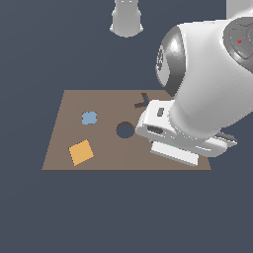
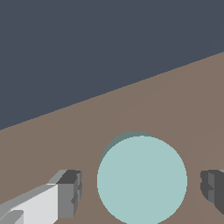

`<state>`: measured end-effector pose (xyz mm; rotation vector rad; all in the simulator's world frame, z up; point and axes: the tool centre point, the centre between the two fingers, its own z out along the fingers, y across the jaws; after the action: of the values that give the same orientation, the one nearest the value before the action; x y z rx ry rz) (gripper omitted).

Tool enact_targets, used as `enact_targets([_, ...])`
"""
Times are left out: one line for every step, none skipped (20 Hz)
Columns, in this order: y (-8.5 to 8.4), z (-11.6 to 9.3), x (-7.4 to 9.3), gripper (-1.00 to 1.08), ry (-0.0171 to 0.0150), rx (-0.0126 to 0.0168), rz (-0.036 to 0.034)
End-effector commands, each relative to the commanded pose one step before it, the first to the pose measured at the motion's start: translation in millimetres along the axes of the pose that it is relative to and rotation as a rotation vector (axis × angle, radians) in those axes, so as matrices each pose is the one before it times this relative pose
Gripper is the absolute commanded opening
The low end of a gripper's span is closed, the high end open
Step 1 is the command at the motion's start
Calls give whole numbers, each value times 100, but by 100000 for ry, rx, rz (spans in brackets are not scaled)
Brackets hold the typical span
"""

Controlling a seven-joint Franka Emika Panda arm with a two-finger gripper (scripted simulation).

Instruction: Insert a designated object into the corresponding slot on a board.

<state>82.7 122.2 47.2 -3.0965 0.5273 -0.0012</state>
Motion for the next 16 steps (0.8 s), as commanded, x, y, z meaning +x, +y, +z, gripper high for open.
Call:
enact_targets([10,727,-15,100,-101,-67,50])
enact_targets([6,359,16,100,13,4,47])
enact_targets([-17,287,-1,100,0,0,0])
enact_targets([17,196,14,100,13,4,47])
enact_targets([-7,123,-1,100,0,0,0])
enact_targets([-2,41,-1,100,0,0,0])
enact_targets([0,0,0,-100,0,0,0])
enact_targets([0,0,0,-100,0,0,0])
enact_targets([0,0,0,-100,0,0,0])
enact_targets([0,0,0,-100,0,0,0])
enact_targets([0,0,0,-100,0,0,0])
enact_targets([0,0,0,-100,0,0,0])
enact_targets([0,0,0,-100,0,0,0])
enact_targets([0,0,0,-100,0,0,0])
enact_targets([0,0,0,-100,0,0,0])
enact_targets([0,0,0,-100,0,0,0])
